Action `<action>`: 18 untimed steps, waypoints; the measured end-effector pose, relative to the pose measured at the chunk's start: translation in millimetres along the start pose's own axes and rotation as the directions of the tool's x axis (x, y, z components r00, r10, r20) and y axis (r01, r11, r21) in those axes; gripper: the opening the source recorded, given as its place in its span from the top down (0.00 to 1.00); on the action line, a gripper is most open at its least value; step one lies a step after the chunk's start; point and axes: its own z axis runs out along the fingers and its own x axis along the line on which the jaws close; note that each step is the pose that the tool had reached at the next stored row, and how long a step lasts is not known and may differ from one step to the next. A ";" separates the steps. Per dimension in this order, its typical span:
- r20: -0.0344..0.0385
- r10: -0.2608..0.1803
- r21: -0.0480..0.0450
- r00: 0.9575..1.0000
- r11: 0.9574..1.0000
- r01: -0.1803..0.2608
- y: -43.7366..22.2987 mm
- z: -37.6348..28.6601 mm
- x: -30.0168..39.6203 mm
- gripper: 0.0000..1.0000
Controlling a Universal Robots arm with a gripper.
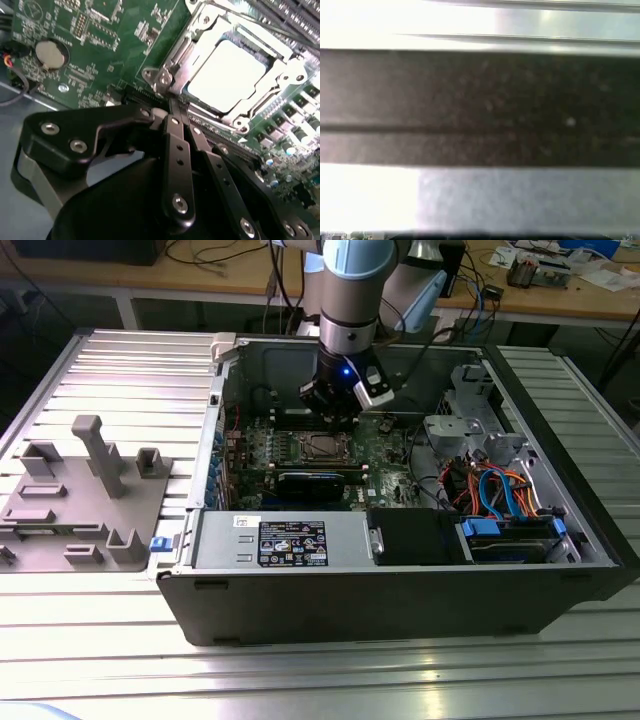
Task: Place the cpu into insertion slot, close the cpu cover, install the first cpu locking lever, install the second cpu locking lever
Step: 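Install the first cpu locking lever, then install the second cpu locking lever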
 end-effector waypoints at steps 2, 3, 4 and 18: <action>0.000 0.000 0.000 1.000 1.000 0.000 0.2 -2.4 -0.1 0.89; 0.000 0.000 0.000 1.000 1.000 0.000 0.3 -3.3 -0.1 0.89; 0.000 0.000 0.000 1.000 1.000 0.000 0.3 -3.9 -0.1 0.89; 0.000 0.000 0.000 1.000 1.000 0.000 -3.0 -4.2 0.0 0.89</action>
